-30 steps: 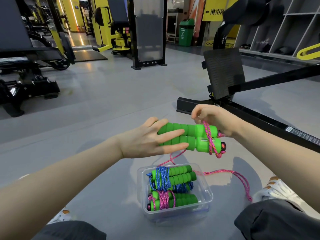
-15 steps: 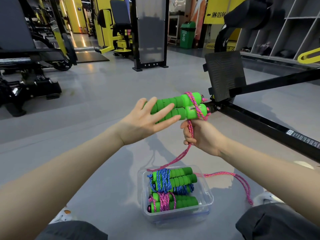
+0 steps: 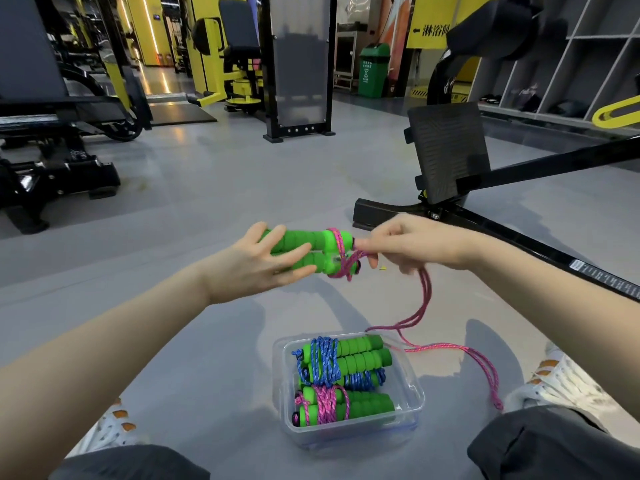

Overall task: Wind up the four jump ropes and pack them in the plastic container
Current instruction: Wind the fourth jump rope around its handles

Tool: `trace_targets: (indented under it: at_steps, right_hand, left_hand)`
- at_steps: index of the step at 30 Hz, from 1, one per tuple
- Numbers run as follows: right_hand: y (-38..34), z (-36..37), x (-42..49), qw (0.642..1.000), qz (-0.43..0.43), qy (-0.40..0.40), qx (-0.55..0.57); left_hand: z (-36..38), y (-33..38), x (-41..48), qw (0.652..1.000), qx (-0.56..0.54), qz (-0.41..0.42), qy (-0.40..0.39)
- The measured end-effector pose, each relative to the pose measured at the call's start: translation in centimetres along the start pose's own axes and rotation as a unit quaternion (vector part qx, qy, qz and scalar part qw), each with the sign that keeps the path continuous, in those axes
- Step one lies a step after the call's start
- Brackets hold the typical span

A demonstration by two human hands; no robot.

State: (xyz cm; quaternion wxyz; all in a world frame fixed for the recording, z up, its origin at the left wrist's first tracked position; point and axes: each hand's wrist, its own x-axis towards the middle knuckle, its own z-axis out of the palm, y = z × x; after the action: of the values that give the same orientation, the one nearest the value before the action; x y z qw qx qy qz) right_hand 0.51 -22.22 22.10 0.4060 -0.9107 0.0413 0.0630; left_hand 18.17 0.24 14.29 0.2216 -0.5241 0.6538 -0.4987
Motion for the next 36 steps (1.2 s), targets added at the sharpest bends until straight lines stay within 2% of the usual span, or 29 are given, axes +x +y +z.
trace_targets:
  at_steps: [3,6,9,12,15,17,19,24,28,31,34,36]
  right_hand:
    - [0.5,-0.2,0.7,0.987,-0.047,0.131,-0.084]
    - [2.0,-0.1,1.2,0.98,-0.073,0.168,-0.074]
    - [3.3,-0.4,1.3,0.983,-0.068,0.168,0.031]
    - [5.4,-1.1,1.4,0.972,0.014,0.132,0.192]
    - [8.3,-0.2,1.5,0.899,0.111,0.087,0.415]
    - [8.6,1.8,1.4,0.886,0.08,0.071,0.451]
    - [7.3,4.1,1.6,0.897,0.037,0.029,0.44]
    - [4.1,4.6,1.2,0.933,0.067,0.02,0.352]
    - [2.8,2.7,0.2,0.984,0.074,-0.052,0.151]
    - [1.8,1.0,-0.1,0.993,0.081,-0.076,0.042]
    - [0.6,0.1,-0.3,0.994,0.06,-0.086,0.006]
    - [0.0,-0.2,-0.1,0.999,0.032,-0.032,-0.025]
  left_hand:
    - [-0.6,1.4,0.7,0.998,-0.036,0.026,0.039]
    - [-1.9,2.9,2.8,0.992,-0.069,0.032,0.1]
    - [-2.8,3.2,5.0,0.986,-0.076,0.016,0.149]
    - [-3.6,2.1,6.4,0.979,-0.077,-0.013,0.189]
    - [-4.3,1.2,6.9,0.974,-0.071,-0.053,0.208]
    - [-4.2,0.7,6.9,0.975,-0.053,-0.095,0.195]
    - [-3.7,0.1,6.5,0.98,-0.025,-0.12,0.159]
    - [-1.7,-0.7,3.6,0.99,0.023,-0.123,0.069]
    - [-0.8,-0.6,2.2,0.995,0.019,-0.087,0.033]
    - [-0.9,-0.2,2.0,0.998,-0.006,-0.065,0.011]
    - [-1.1,0.7,2.5,0.999,-0.021,-0.025,-0.009]
    - [-1.0,1.3,2.9,0.999,-0.038,-0.005,-0.002]
